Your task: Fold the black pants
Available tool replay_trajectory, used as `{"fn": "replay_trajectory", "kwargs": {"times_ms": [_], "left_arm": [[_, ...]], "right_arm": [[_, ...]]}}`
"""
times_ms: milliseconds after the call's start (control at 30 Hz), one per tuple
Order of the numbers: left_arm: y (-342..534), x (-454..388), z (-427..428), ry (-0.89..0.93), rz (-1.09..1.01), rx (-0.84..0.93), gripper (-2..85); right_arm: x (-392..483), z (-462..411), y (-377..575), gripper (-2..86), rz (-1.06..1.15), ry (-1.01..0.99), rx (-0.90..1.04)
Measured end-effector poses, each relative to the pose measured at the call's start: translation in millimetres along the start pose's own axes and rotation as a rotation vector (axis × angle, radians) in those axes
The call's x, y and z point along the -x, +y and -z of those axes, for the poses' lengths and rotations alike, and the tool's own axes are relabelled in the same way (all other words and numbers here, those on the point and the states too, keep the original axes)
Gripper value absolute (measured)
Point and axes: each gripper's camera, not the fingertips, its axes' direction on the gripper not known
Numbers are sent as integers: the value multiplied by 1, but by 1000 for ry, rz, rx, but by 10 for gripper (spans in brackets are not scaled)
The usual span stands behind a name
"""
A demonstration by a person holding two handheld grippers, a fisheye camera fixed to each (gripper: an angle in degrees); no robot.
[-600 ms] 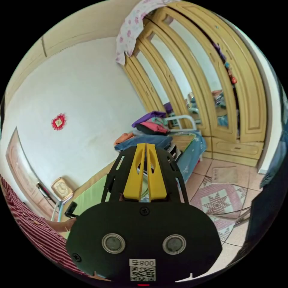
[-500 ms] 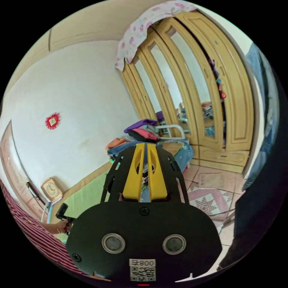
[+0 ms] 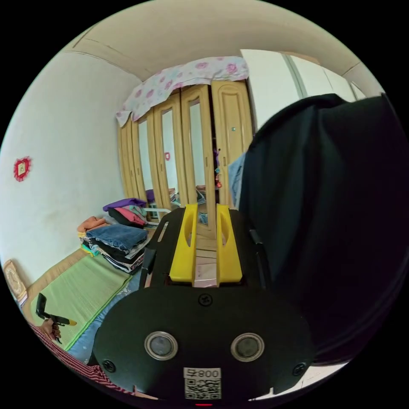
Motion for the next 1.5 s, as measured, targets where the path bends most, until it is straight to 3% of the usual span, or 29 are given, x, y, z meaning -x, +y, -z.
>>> {"fn": "replay_trajectory", "kwargs": {"times_ms": [433, 667, 867, 933, 1100, 1300, 1500], "left_arm": [[24, 57, -49, 3, -99, 51, 49], [39, 92, -87, 17, -118, 68, 47], [61, 122, -114, 20, -106, 37, 48], [68, 133, -122, 27, -91, 24, 48], [83, 151, -149, 50, -96, -5, 45], [80, 146, -190, 77, -226, -1, 48], [63, 101, -226, 165, -471, -50, 71]], "right_arm": [[52, 43, -140, 116, 125, 350, -45], [49, 24, -187, 108, 47, 332, -42], [36, -3, -239, 26, -53, 134, -45], [44, -1, -252, 15, -50, -13, -120], [58, 22, -273, 5, -28, -133, -257], [46, 31, -285, 2, 2, -423, -304], [68, 37, -266, 1, 126, -585, -311]]}}
